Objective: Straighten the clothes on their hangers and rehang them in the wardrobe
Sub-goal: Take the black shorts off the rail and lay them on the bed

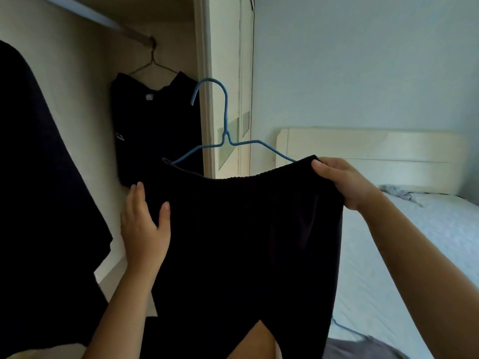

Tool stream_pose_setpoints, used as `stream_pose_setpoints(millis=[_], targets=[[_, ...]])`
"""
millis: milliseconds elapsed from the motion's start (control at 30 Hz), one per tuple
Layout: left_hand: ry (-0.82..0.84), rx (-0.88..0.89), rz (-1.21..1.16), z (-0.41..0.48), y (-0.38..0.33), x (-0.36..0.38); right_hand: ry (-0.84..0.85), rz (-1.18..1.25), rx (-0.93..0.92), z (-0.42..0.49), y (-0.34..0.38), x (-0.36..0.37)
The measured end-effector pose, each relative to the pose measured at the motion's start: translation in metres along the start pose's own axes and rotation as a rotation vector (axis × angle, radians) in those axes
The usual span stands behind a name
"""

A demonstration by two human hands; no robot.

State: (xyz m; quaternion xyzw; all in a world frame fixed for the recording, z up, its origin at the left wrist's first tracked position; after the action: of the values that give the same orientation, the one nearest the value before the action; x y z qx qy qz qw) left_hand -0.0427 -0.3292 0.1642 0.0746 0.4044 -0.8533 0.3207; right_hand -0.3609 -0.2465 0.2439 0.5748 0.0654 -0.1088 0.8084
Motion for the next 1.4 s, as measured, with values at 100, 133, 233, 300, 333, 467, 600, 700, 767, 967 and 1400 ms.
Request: stream_pose_setpoints(millis=[100,133,233,300,333,467,600,700,767,967,1400], targets=[[-0.011,-0.054,-0.027,0.000,0.003,-0.005,-0.011,0.051,0.004,-0.011,-0.007,-0.005],[-0.005,-0.081,-0.059,0.000,0.001,-0.007,-0.019,0.062,0.009,-0.017,-0.008,-0.007],[0.059,-0.148,-0.193,-0.005,-0.009,-0.008,-0.075,0.064,0.056,-0.046,-0.012,-0.014],[0.090,-0.136,-0.229,-0.015,-0.018,-0.009,-0.139,0.024,0.098,-0.074,-0.013,-0.023],[0.114,-0.110,-0.233,-0.021,-0.022,-0.009,-0.171,-0.011,0.118,-0.091,-0.013,-0.026],[0.295,-0.063,-0.267,-0.064,-0.042,0.003,-0.308,-0.152,0.287,-0.179,-0.021,-0.037],[0.462,-0.069,-0.300,-0.125,-0.057,0.013,-0.444,-0.208,0.471,-0.279,-0.036,-0.037],[0.545,-0.074,-0.311,-0.168,-0.063,0.013,-0.540,-0.203,0.555,-0.342,-0.044,-0.028],[0.622,-0.089,-0.301,-0.198,-0.067,0.014,-0.605,-0.195,0.622,-0.387,-0.047,-0.019],[0.876,-0.083,-0.331,-0.288,-0.098,0.015,-0.728,-0.140,0.748,-0.516,-0.032,-0.004],[1.225,-0.050,-0.448,-0.533,-0.255,0.021,-0.935,-0.156,0.924,-0.819,0.024,-0.064]])
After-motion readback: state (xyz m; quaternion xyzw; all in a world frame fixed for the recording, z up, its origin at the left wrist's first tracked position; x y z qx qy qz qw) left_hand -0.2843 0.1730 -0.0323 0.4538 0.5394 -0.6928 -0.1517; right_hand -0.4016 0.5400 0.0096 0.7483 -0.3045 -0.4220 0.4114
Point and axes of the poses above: each hand's wrist, its own z-axis towards the middle knuckle, its own x-axis out of the palm, y = z × x, the point moved 3 cm from there along z, towards the middle knuckle
